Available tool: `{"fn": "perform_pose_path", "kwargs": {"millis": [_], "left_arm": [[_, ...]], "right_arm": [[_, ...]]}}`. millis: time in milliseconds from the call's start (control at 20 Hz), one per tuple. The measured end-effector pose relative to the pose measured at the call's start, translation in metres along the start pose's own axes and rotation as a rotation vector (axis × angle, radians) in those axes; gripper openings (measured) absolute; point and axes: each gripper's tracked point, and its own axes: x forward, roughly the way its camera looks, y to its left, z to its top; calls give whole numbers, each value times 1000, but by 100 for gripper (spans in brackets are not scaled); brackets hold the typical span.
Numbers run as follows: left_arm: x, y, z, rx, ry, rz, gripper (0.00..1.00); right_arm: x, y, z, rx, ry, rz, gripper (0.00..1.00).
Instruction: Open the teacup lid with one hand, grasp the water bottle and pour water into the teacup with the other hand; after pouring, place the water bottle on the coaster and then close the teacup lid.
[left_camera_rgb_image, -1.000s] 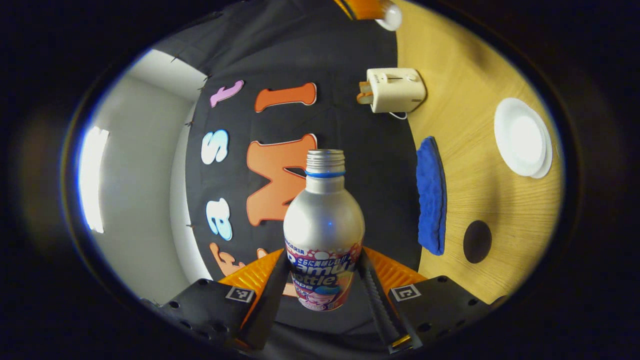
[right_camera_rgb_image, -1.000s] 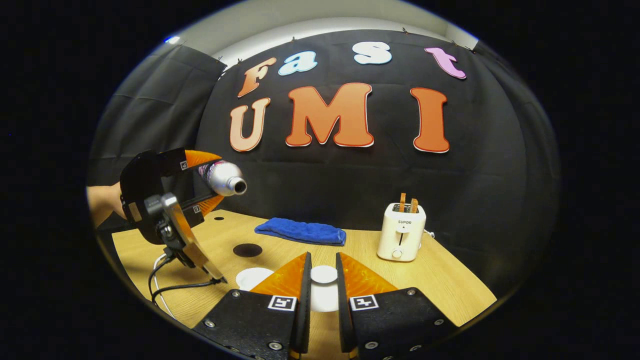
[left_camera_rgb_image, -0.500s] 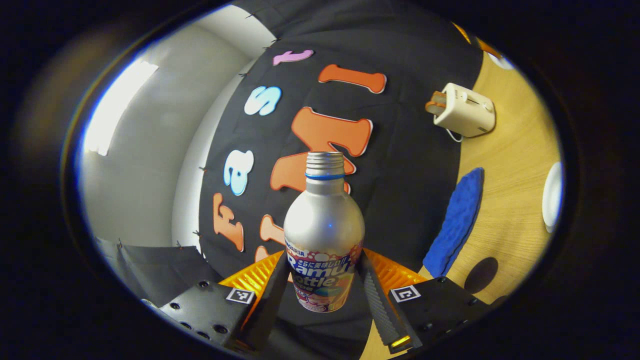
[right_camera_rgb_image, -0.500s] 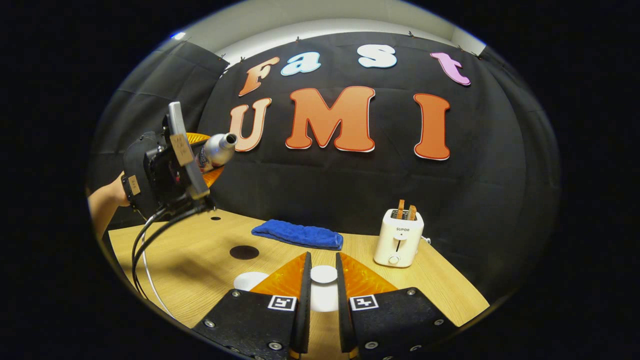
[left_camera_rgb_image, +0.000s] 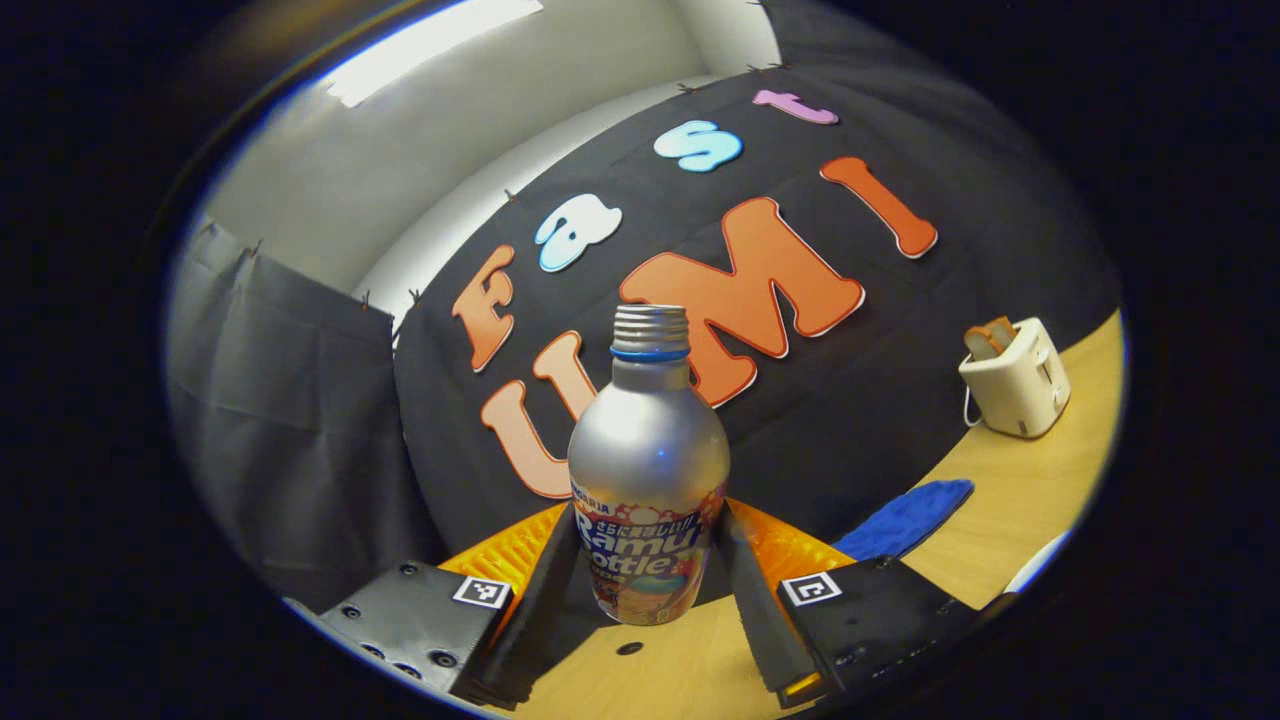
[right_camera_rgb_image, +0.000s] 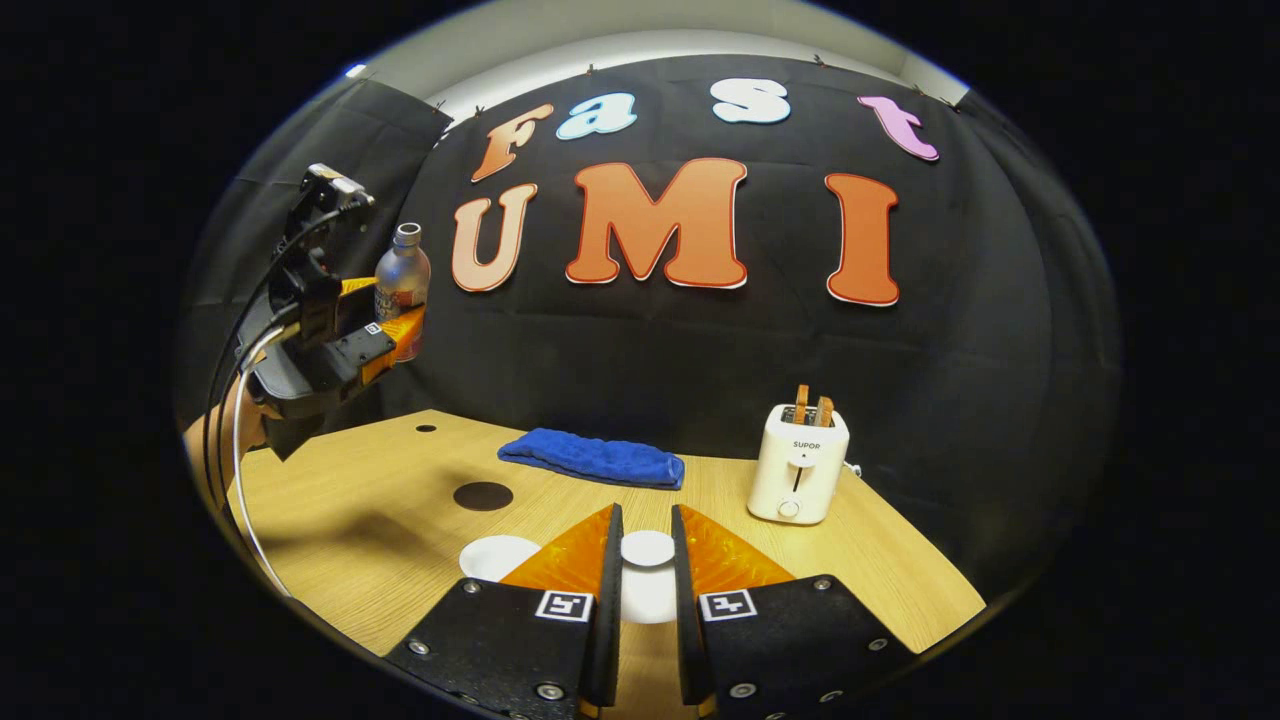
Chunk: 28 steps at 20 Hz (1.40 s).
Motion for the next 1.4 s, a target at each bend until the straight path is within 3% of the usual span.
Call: {"fn": "perform_pose_path", "kwargs": {"millis": [50, 500, 700, 950, 1150, 1300, 1400], "left_arm": [[-1, -3, -8, -45, 28, -3, 83], [3, -69, -72, -421, 209, -145, 87], [9, -85, -91, -566, 259, -198, 83], [14, -96, -125, -599, 356, -178, 84], [19, -116, -153, -602, 438, -212, 88], [23, -125, -171, -593, 482, -222, 82], [27, -134, -177, -591, 495, -246, 86]], "right_arm": [[0, 0, 0, 7, -3, 1, 24], [9, 21, -1, 26, -8, 50, 25], [13, 34, -3, 22, 0, 80, 25], [17, 46, -1, 31, -9, 102, 24], [22, 57, -8, 22, 7, 114, 25], [24, 65, -13, 10, 20, 127, 25], [26, 70, -18, -8, 35, 137, 25]]}}
